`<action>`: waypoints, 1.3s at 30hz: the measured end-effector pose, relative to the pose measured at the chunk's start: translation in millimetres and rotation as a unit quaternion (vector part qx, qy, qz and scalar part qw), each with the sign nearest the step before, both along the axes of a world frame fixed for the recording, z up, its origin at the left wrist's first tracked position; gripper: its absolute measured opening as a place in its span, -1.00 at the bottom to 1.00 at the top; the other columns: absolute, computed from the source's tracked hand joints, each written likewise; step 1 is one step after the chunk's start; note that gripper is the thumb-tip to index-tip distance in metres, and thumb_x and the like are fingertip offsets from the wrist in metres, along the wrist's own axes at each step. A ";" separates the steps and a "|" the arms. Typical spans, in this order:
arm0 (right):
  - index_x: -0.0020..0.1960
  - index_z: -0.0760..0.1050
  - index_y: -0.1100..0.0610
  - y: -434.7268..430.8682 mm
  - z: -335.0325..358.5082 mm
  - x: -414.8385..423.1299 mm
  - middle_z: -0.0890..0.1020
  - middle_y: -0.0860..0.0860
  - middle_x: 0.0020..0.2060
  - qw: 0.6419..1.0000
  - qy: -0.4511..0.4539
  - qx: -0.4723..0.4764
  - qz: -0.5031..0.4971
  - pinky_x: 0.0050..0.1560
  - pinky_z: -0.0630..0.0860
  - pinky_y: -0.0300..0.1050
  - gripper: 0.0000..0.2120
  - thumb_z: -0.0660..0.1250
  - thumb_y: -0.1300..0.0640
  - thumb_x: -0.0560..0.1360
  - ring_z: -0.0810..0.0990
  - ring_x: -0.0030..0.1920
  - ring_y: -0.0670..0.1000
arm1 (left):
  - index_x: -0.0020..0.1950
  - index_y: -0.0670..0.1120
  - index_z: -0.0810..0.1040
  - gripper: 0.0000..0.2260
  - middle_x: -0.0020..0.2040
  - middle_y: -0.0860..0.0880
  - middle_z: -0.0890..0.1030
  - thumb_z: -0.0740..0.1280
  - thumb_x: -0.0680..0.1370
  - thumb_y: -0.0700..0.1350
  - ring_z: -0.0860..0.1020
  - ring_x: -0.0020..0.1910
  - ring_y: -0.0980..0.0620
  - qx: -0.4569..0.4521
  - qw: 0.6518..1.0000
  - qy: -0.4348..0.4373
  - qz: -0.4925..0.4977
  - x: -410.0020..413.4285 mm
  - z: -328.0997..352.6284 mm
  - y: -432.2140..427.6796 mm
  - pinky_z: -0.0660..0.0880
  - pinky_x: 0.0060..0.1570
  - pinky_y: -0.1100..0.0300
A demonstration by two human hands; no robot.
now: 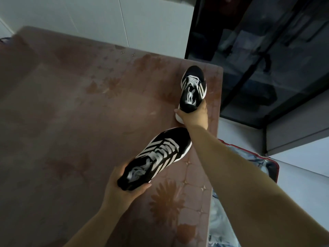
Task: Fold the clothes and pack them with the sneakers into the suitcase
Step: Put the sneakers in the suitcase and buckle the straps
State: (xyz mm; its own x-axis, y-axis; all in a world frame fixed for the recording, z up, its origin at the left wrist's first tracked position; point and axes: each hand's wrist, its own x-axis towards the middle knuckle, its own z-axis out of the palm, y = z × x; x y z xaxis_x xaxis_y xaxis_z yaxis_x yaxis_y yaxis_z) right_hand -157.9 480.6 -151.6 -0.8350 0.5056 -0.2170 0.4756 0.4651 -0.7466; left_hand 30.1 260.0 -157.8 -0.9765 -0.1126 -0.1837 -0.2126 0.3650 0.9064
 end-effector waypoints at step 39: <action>0.03 0.45 0.07 221.8 6.8 458.6 0.57 -0.15 -0.22 0.984 0.014 -0.035 -0.174 -0.13 0.41 -0.15 -0.67 0.45 0.23 0.32 0.57 -0.14 -0.01 | 0.00 0.13 0.49 -0.60 -0.21 0.19 0.60 0.53 0.28 -0.16 0.55 -0.21 0.38 0.031 0.995 0.072 -0.060 116.0 41.8 165.1 0.49 -0.16 0.38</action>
State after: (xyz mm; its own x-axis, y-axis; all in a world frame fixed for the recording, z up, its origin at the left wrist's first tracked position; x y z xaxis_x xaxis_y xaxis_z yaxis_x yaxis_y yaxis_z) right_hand 300.7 702.4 -144.8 -0.6196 0.7469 -0.2412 0.5759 0.2239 -0.7863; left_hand 146.1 425.1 -116.0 -0.9989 0.0135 -0.0445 -0.0378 0.3227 0.9457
